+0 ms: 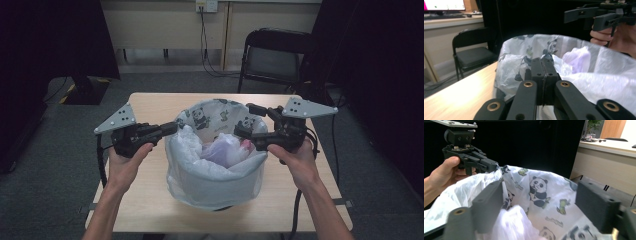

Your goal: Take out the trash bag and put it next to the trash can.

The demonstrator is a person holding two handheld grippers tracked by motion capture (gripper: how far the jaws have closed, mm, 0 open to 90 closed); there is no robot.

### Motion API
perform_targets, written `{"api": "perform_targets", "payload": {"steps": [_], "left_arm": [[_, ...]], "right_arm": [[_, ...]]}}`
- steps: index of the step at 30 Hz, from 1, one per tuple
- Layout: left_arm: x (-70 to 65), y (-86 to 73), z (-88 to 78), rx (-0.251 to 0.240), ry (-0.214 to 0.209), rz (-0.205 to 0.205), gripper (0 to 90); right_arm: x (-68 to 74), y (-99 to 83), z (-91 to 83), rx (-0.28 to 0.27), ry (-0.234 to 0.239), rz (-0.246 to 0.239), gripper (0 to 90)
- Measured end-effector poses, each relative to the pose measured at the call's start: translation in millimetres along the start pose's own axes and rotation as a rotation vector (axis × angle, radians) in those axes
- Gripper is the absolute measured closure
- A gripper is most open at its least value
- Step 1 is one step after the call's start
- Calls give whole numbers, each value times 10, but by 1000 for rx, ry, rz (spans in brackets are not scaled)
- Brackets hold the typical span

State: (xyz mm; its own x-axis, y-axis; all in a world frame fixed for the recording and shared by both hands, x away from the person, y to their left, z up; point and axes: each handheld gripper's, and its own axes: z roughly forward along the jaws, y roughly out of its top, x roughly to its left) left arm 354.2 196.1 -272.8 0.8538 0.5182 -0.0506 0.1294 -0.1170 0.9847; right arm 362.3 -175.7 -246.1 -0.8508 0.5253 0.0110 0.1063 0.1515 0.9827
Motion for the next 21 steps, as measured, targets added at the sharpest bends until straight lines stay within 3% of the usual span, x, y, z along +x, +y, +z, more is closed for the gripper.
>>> {"api": "perform_targets", "payload": {"steps": [5, 7, 10, 15, 18, 21], "left_arm": [[-110, 262, 15, -46, -36, 29, 900], [-162, 356, 28, -56, -71, 30, 900], [-237, 484, 56, -65, -93, 48, 900], [-360, 668, 110, -66, -114, 90, 900], [-406, 755, 116, -87, -124, 99, 900], [-394, 823, 62, -106, -119, 94, 900]], "right_arm": [[136, 205, 88, 34, 20, -62, 161], [191, 288, 121, 29, 40, -73, 159], [269, 432, 186, 11, 93, -88, 155], [382, 668, 371, -29, 223, -72, 151], [429, 724, 522, -3, 267, -77, 147], [429, 695, 648, 46, 272, -83, 146]]}}
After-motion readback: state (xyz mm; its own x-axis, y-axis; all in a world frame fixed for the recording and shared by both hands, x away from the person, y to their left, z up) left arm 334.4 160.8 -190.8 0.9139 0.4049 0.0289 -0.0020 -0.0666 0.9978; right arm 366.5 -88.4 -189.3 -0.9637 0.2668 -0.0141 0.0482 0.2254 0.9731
